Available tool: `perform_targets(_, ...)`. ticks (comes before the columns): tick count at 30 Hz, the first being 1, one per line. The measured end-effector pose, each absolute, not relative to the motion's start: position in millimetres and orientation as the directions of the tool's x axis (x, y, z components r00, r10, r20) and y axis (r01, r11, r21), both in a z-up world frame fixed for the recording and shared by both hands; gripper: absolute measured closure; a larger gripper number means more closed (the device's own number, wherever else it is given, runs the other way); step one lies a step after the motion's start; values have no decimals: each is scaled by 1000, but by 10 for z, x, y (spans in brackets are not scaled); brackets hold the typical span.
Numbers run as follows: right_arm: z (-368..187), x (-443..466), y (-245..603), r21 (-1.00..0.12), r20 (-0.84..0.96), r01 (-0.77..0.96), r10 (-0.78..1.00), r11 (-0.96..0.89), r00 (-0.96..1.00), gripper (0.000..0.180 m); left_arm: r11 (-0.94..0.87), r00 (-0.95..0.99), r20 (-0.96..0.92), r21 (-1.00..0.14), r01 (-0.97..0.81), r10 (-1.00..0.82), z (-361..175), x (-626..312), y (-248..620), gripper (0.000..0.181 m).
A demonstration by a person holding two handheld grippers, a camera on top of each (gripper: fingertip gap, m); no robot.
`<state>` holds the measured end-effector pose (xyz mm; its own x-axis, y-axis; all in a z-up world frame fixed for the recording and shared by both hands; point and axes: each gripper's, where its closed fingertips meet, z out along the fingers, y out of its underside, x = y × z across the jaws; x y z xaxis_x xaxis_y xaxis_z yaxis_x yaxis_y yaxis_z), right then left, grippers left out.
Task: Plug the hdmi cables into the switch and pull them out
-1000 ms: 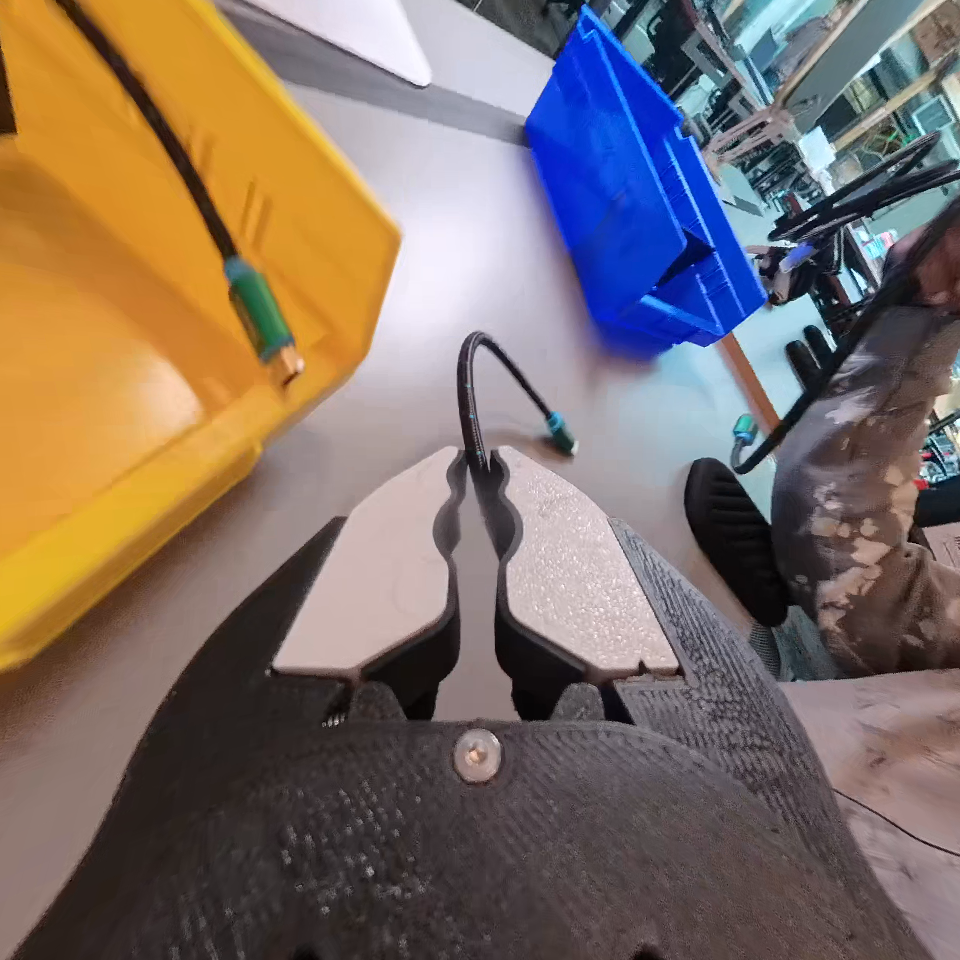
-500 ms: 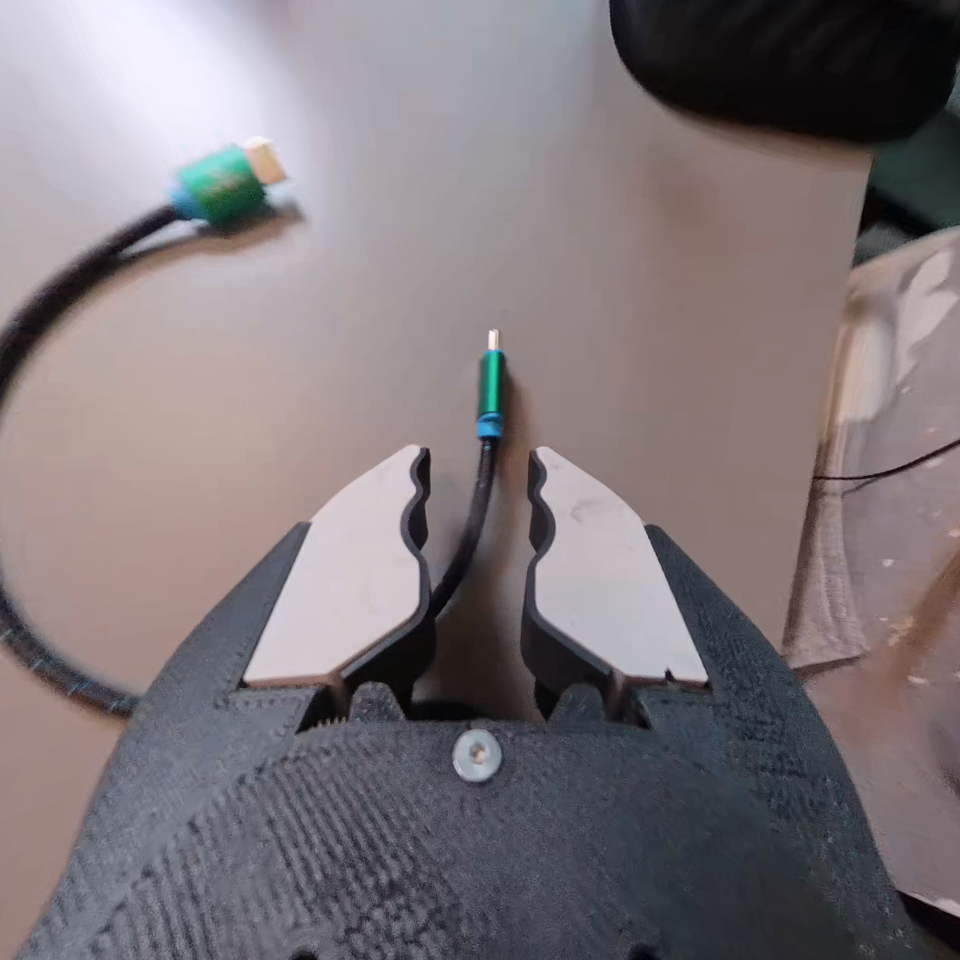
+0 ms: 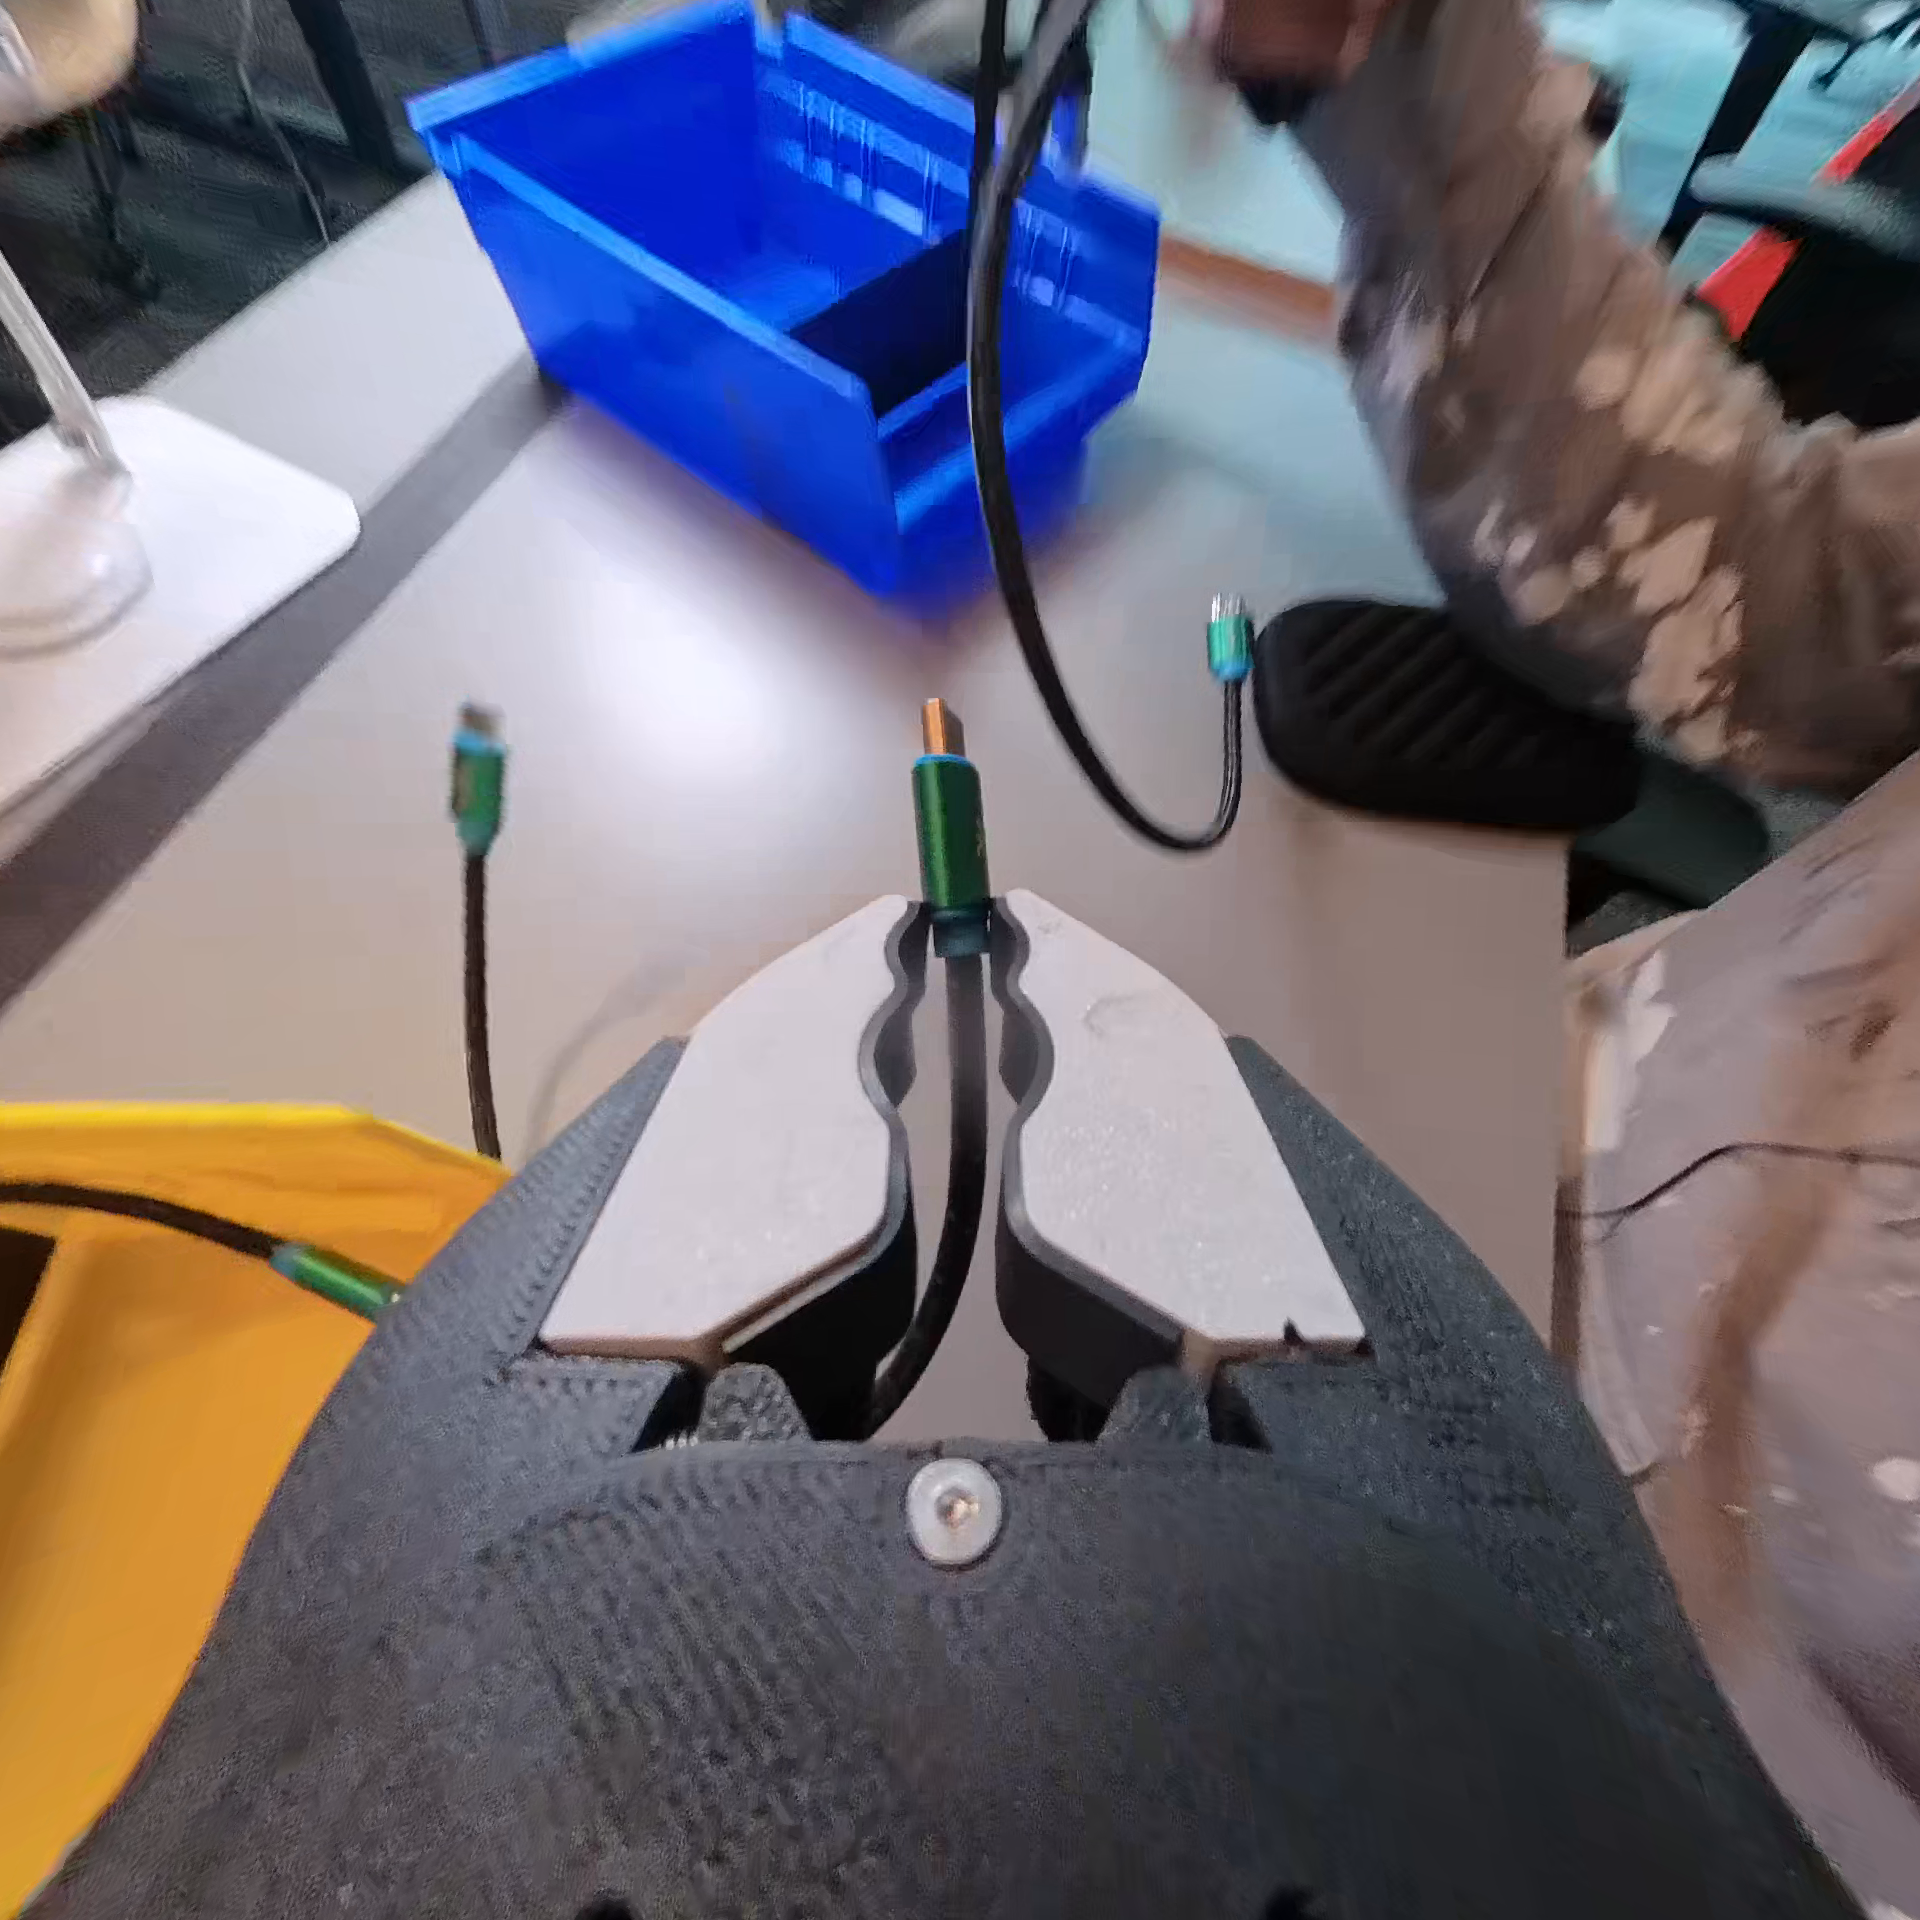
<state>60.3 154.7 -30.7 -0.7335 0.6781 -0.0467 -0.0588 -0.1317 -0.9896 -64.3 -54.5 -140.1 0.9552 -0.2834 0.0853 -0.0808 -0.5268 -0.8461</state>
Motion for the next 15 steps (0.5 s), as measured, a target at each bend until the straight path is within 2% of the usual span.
perform_targets(5,-486,600,1318,-998,-55,37,613,-42,-788,154,-512,917,80,-847,-144,-391,-1096,-432,-145,169)
perform_targets(9,-662,470,1100,-993,-66,113,586,44,-808,154,-530,870,122,-830,-174,-477,-1124,-234,230,168)
perform_targets(15,-910,234,856,-976,-131,203,533,78,-836,155,-505,813,157,-843,-185,-560,-1250,-41,416,169)
